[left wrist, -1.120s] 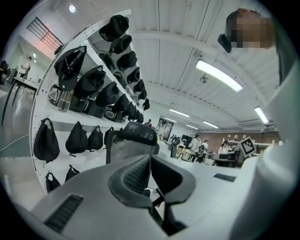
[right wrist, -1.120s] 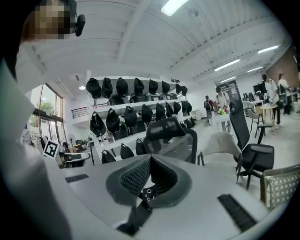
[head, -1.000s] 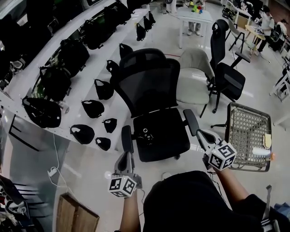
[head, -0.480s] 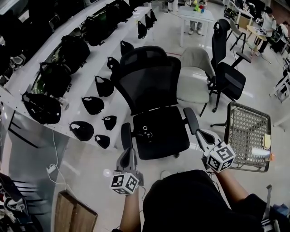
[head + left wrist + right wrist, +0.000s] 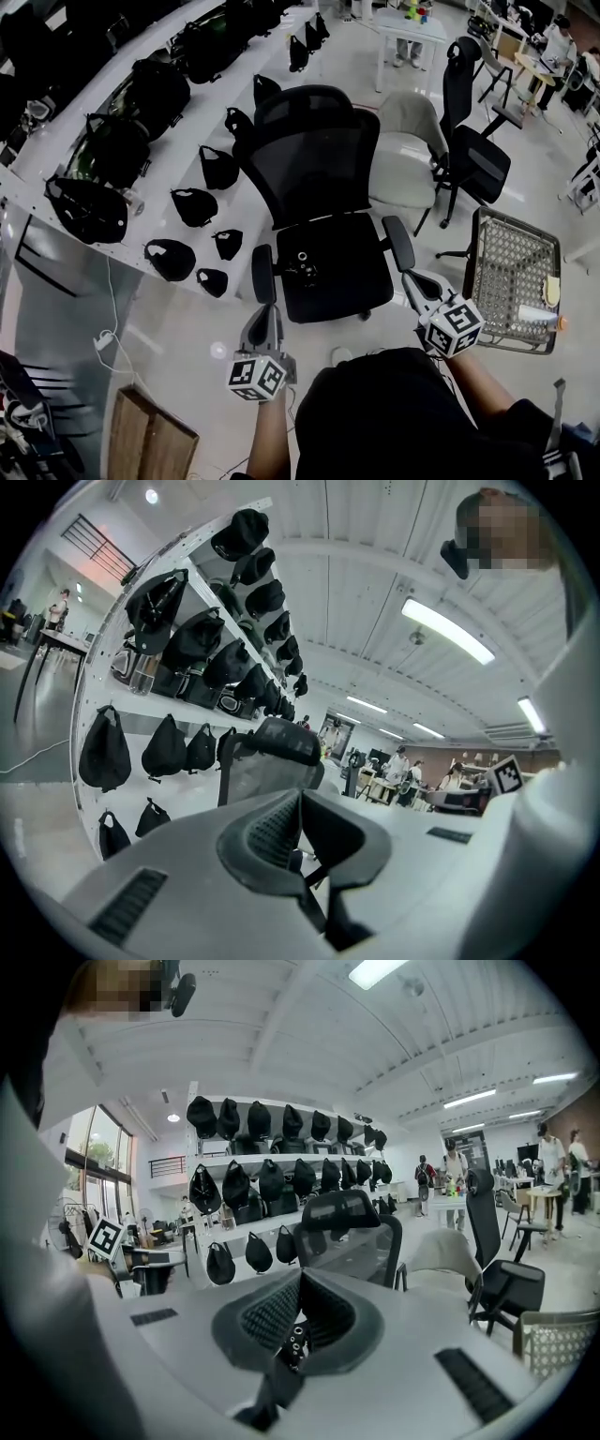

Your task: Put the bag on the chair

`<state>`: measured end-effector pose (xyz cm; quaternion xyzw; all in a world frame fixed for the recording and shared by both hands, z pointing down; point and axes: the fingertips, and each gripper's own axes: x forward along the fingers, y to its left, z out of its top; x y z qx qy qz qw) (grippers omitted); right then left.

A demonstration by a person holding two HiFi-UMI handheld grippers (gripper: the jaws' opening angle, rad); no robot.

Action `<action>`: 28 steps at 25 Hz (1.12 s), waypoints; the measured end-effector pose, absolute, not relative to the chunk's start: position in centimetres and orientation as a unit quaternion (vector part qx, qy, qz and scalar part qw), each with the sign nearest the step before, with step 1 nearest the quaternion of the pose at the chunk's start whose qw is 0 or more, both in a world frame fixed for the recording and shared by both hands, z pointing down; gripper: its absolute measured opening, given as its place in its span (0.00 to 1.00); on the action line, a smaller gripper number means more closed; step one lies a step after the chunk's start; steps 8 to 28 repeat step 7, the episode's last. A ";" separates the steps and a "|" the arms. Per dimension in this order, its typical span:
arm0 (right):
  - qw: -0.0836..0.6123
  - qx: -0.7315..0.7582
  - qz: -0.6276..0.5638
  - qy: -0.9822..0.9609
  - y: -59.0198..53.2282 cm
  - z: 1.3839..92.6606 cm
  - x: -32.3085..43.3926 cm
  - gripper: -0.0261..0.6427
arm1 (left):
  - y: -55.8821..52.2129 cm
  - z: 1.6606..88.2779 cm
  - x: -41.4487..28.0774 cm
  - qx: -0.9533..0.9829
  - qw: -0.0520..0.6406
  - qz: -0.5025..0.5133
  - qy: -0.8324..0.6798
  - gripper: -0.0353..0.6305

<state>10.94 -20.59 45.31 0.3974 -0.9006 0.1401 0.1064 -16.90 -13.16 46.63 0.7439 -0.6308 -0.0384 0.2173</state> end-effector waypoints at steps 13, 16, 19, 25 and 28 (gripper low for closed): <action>0.107 0.389 0.148 -0.903 -19.9 45.8 8.8 0.04 | -12.1 47.2 -18.0 0.745 0.227 -0.049 -0.626 0.08; 0.107 0.389 0.148 -0.903 -19.9 45.8 8.8 0.04 | -12.1 47.2 -18.0 0.745 0.227 -0.049 -0.626 0.08; 0.107 0.389 0.148 -0.903 -19.9 45.8 8.8 0.04 | -12.1 47.2 -18.0 0.745 0.227 -0.049 -0.626 0.08; 0.107 0.389 0.148 -0.903 -19.9 45.8 8.8 0.04 | -12.1 47.2 -18.0 0.745 0.227 -0.049 -0.626 0.08; 0.107 0.389 0.148 -0.903 -19.9 45.8 8.8 0.04 | -12.1 47.2 -18.0 0.745 0.227 -0.049 -0.626 0.08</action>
